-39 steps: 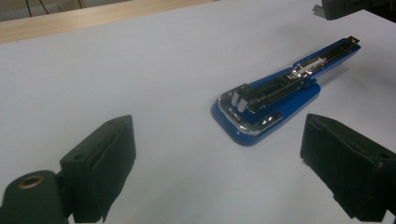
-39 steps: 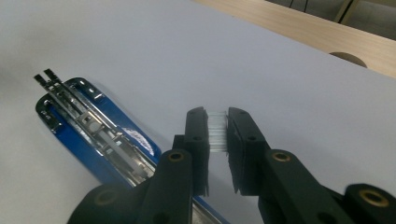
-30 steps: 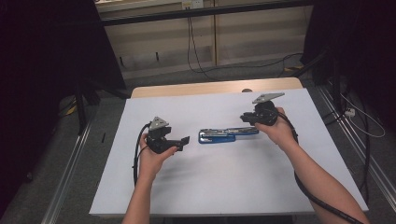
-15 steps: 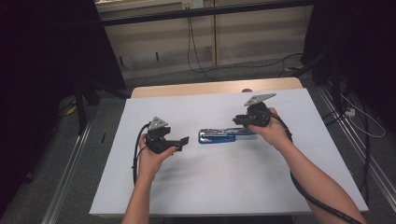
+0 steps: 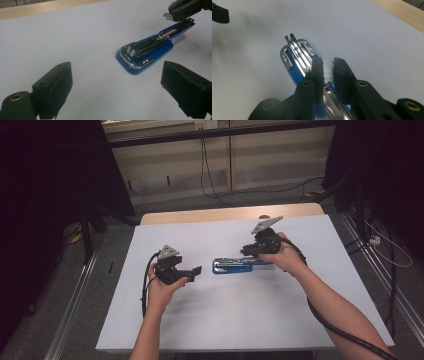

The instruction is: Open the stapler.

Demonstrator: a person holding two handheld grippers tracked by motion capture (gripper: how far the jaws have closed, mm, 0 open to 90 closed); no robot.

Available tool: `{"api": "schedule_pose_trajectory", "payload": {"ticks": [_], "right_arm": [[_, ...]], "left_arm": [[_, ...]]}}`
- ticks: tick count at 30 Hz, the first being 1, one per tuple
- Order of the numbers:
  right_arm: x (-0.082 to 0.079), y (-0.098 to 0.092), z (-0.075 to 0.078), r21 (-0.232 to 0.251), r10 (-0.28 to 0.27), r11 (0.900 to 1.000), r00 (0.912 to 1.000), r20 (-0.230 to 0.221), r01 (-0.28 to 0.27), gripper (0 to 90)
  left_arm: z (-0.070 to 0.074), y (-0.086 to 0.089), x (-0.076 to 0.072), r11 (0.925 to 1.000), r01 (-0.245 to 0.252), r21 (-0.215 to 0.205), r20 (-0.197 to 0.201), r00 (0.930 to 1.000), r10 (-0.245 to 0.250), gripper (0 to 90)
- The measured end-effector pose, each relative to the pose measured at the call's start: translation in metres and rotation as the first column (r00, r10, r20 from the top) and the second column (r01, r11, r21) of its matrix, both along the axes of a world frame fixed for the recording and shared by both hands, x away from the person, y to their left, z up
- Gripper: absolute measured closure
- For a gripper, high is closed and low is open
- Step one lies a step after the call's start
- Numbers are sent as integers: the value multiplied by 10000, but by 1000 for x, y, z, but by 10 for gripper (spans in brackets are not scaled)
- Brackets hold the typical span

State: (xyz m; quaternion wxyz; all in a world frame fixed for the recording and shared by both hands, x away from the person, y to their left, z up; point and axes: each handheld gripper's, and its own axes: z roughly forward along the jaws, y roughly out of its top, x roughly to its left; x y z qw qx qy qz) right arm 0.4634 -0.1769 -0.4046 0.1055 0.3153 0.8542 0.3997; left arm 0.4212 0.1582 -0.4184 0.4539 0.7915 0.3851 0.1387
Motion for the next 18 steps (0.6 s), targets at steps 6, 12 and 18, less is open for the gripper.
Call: {"api": "schedule_pose_trajectory", "payload": {"ticks": [6,12,18], "right_arm": [[4,7,3,-154,462,9988,9989,-76,-463,788],[7,14,6,-329,792,9963,9968,-144,-797,789],[10,18,7,-574,974,9935,9951,-164,-982,789]], "left_arm": [[-1,1,0,10000,21,33,-34,10000,-21,105],[-1,1,0,10000,17,32,-41,10000,-17,105],[-1,1,0,10000,20,37,-57,10000,-20,105]]}}
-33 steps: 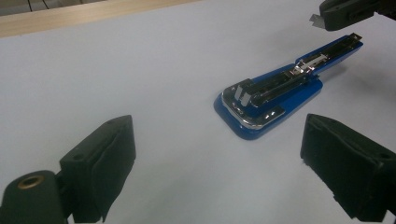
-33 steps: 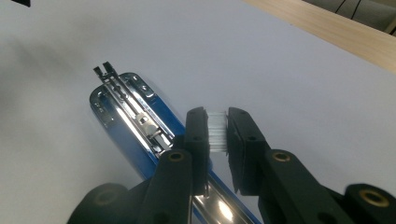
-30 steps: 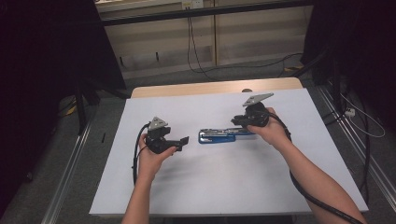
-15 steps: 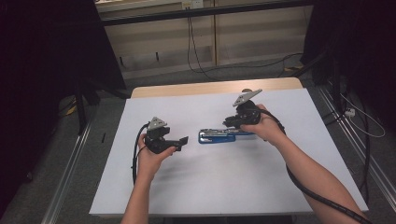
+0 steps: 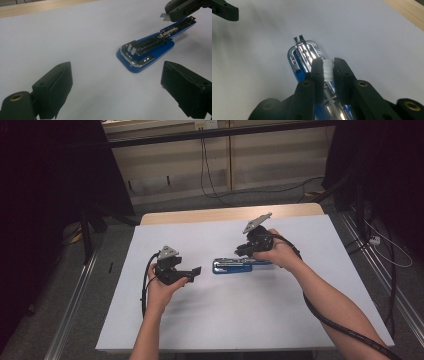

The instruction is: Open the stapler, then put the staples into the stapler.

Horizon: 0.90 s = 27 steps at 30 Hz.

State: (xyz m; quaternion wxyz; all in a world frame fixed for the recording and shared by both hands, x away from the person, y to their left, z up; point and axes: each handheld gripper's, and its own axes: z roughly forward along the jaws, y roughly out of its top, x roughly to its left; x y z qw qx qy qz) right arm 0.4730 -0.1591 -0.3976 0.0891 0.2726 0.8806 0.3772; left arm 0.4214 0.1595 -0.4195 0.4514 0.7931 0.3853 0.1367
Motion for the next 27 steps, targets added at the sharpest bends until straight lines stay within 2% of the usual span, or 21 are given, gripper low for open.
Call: {"api": "schedule_pose_trajectory", "payload": {"ticks": [17,27], "right_arm": [[3,12,2,-381,682,9969,9975,-172,-688,789],[6,18,1,-534,1195,9913,9927,-189,-1203,789]], "left_arm": [[1,2,0,10000,-61,-25,9,10000,61,105],[0,5,0,9999,-113,-9,-13,9999,113,105]]}}
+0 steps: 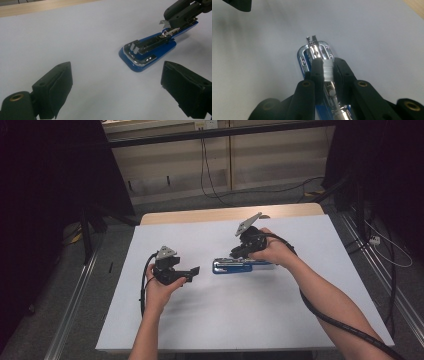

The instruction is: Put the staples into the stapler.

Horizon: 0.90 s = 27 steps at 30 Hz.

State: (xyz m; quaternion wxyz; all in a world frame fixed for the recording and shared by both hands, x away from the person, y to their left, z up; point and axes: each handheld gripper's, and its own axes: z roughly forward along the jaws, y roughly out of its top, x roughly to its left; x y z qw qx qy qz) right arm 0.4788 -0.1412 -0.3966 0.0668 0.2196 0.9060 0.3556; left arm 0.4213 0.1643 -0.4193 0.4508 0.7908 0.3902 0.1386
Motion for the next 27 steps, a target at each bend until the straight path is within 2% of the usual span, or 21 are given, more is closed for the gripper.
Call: {"api": "schedule_pose_trajectory", "payload": {"ticks": [15,20,27], "right_arm": [[3,7,1,-424,420,9982,9991,-70,-422,788],[4,10,0,-368,553,9978,9984,-93,-556,789],[6,14,-2,-590,784,9951,9968,-145,-791,789]], "left_arm": [[0,1,0,10000,-21,1,-34,10000,21,105],[0,1,0,10000,4,53,-11,10000,-4,105],[0,2,0,10000,-31,56,-1,10000,31,105]]}}
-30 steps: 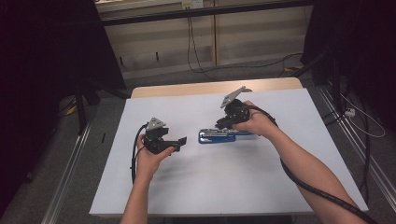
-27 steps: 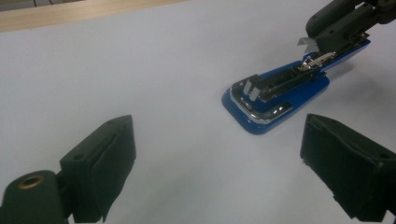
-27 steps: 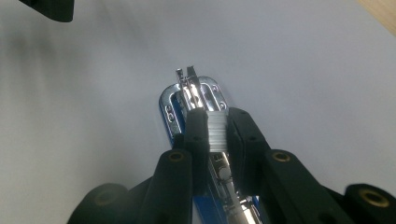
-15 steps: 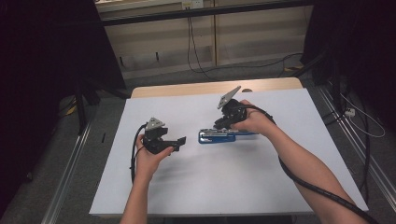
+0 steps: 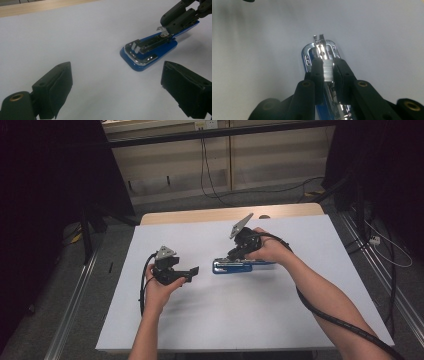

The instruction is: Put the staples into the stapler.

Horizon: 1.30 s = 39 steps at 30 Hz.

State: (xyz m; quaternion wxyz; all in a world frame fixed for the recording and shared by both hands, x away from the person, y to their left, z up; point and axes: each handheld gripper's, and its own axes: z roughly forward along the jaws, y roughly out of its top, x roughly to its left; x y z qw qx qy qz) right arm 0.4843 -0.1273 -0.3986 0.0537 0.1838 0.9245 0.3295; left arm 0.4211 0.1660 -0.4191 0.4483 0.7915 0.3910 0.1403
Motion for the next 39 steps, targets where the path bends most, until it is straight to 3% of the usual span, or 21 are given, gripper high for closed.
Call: {"api": "schedule_pose_trajectory", "payload": {"ticks": [19,28,39], "right_arm": [[10,15,-9,-40,686,9976,9976,50,-686,789],[16,19,-12,172,1229,9923,9924,52,-1229,789],[18,19,-16,-26,1743,9847,9844,238,-1743,789]], "left_arm": [[-2,2,1,10000,-75,49,-77,9999,76,105],[-4,3,2,9999,-124,68,-130,9998,125,105],[-5,4,3,9999,-140,85,-159,9998,141,105]]}}
